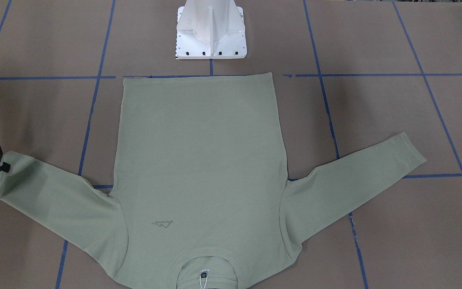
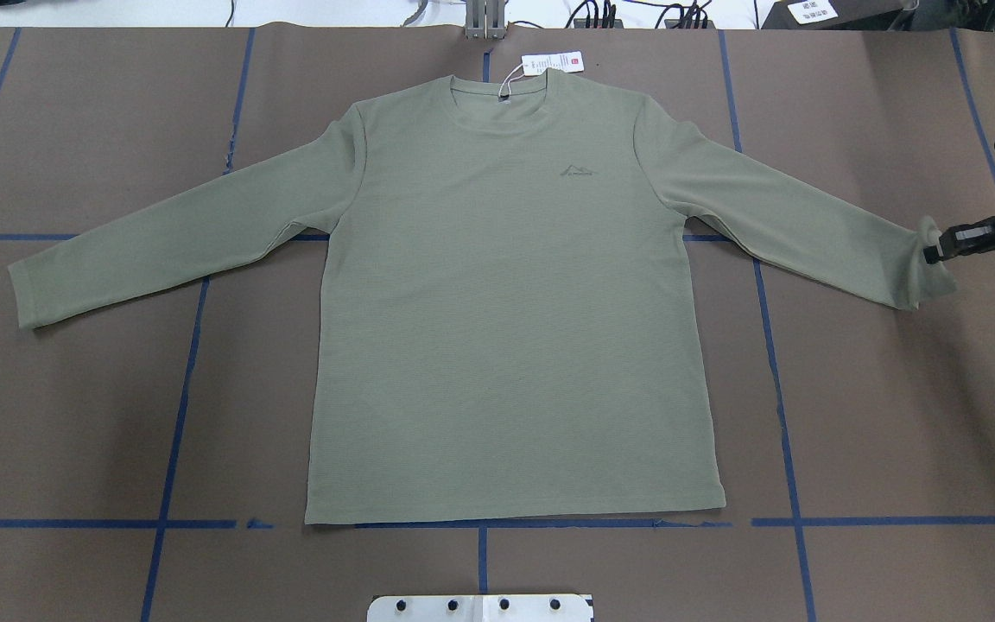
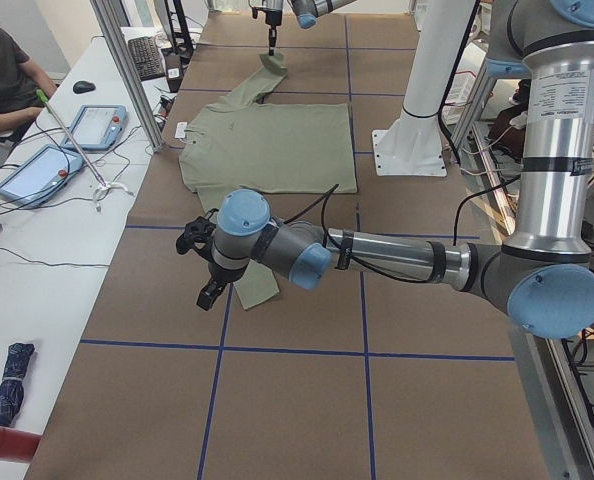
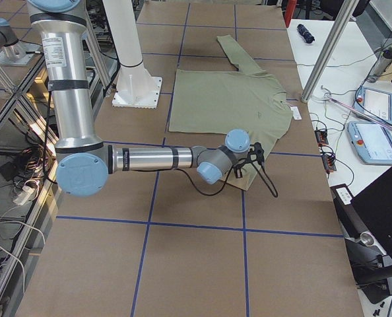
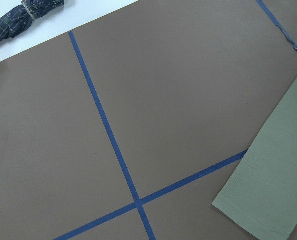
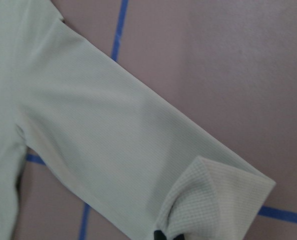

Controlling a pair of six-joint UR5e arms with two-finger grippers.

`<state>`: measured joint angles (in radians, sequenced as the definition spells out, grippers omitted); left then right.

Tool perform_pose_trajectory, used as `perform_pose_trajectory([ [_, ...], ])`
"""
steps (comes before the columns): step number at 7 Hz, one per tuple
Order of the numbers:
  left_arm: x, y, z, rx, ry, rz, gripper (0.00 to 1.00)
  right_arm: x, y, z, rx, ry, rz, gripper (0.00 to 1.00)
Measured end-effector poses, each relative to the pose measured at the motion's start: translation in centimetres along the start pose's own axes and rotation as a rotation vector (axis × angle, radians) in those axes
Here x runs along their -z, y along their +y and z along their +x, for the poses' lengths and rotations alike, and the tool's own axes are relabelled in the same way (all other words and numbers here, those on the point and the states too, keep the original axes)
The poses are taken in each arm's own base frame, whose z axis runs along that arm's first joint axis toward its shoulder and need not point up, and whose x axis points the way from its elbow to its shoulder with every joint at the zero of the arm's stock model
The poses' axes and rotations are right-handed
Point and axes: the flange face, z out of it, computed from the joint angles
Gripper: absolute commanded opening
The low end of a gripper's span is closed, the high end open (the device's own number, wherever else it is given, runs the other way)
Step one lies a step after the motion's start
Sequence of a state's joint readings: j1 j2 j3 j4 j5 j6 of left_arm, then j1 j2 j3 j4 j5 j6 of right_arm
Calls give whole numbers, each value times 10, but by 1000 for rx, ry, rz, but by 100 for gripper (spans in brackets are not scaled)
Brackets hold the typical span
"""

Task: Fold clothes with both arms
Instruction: 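Carry the grasped sleeve with the right gripper across the shirt body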

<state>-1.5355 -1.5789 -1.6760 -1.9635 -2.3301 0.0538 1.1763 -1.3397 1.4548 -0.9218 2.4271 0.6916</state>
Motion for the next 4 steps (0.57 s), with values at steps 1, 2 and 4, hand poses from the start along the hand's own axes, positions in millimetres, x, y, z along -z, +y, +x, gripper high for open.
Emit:
perform_pose_trajectory([
  [1, 0, -1, 0, -1, 0, 1, 99, 5, -45, -55, -37, 5, -20, 0],
  [2, 2, -1, 1, -3, 1, 3, 99, 7, -84, -119, -67, 30, -51, 0],
  [4, 5, -3, 6, -6, 10, 7, 99, -3, -128, -235, -69, 93, -94, 0],
])
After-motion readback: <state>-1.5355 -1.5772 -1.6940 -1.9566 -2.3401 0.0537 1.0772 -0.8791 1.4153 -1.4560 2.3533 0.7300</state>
